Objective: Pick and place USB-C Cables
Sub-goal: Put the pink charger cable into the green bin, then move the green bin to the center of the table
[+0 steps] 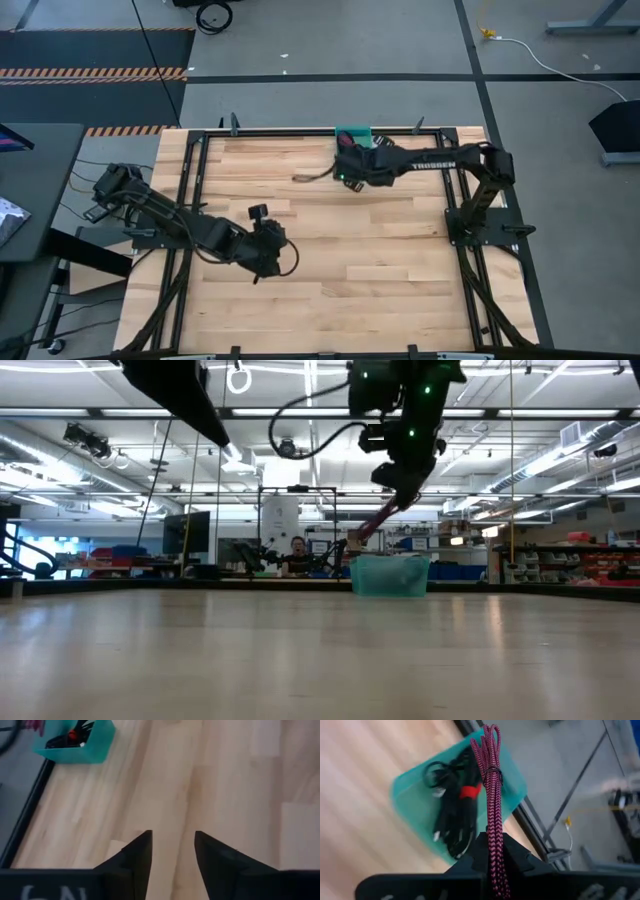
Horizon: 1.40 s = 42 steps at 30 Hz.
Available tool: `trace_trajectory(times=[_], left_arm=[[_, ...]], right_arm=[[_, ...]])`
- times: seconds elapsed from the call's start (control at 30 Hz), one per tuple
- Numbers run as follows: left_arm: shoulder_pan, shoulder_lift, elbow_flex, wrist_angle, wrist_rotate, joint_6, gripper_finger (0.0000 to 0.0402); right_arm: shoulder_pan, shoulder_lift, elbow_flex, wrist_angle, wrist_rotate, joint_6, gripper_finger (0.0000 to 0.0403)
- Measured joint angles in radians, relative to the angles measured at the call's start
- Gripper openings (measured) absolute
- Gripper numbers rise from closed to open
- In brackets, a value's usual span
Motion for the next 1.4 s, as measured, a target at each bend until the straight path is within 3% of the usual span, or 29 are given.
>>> trace_trajectory(times=[0.17, 0.33, 0.53, 0.67, 1.03, 1.23, 1.4], left_arm=[[-0.046, 0.0, 0.0, 0.023, -0.004, -0.067, 0.0143], [-0.079, 0.0, 0.0, 0.056, -0.028, -0.068, 0.0142], [-0.101, 0.0, 0.0, 0.066, -0.034, -0.069, 0.0141], [-0.1, 0.0, 0.0, 0.066, -0.034, -0.07, 0.0141], [-0.1, 0.001, 0.0, 0.065, -0.05, -0.074, 0.0141], [-0.098, 0.01, -0.001, 0.058, -0.077, -0.075, 0.0141], [-0.098, 0.012, -0.001, 0.059, -0.078, -0.075, 0.0141]], right_arm=[[-0.089, 0.0, -0.07, 0.147, -0.015, -0.028, 0.0025], [-0.166, 0.0, -0.163, 0.311, -0.104, -0.063, 0.0037], [-0.231, 0.0, -0.283, 0.484, -0.292, -0.076, 0.0036], [-0.248, 0.0, -0.34, 0.607, -0.402, -0.097, 0.0073], [-0.247, -0.032, -0.313, 0.606, -0.361, -0.125, 0.0199], [-0.228, -0.097, -0.287, 0.6, -0.371, -0.124, 0.0218], [-0.219, -0.103, -0.287, 0.666, -0.44, -0.046, 0.0214]])
